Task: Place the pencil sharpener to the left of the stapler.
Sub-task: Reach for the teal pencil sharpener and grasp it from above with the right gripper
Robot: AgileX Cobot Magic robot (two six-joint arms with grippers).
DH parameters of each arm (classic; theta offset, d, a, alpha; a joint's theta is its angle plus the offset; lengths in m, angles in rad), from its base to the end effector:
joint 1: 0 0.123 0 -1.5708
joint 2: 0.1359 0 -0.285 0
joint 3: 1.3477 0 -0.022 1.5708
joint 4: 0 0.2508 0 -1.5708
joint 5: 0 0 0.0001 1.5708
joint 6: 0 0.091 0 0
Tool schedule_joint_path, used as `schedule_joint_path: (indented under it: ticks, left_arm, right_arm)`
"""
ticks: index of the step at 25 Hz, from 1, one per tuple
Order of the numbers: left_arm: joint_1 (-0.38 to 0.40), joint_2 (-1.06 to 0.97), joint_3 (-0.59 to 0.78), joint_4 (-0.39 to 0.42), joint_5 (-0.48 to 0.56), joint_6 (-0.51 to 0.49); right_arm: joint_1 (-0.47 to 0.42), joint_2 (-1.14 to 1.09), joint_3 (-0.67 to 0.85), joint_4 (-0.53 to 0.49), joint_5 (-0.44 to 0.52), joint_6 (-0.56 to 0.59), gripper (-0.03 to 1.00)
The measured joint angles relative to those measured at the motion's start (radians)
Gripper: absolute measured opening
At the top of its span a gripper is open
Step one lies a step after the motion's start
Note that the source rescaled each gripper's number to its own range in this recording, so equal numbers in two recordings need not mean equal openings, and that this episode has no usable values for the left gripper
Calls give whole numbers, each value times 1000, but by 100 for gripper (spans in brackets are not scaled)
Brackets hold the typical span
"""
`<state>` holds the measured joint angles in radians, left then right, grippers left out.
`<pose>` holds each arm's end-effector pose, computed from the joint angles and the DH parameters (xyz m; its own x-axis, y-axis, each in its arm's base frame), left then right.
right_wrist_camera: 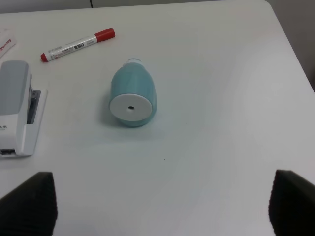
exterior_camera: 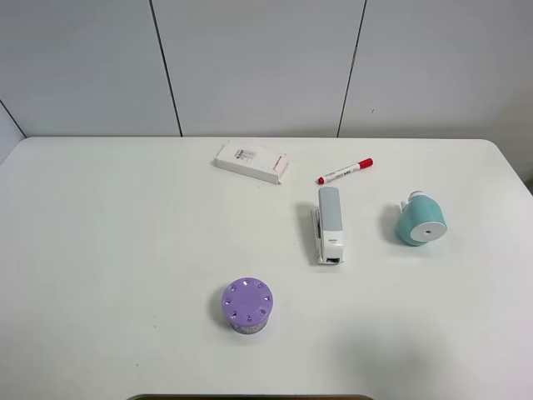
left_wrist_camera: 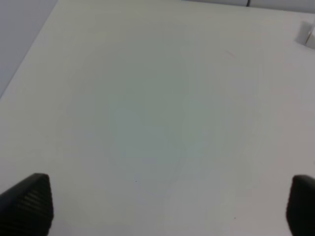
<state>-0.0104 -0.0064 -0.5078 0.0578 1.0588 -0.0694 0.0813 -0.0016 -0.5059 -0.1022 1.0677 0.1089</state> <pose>-0.0067 0.0047 0.2797 -0.4392 -0.0364 -0.8977 -0.0529 0.9985 -0.0147 -0.0056 -0.0086 0.2787 -0.4514 0.0226 -0.8920 0.0254 0.9996 0.0125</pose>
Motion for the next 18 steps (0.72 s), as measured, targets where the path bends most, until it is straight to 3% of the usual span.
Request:
schedule_joint_path:
  ticks: [18]
  left_arm:
    - [0,0,0,0,0,0]
  right_arm:
    - [0,0,0,0,0,0,100]
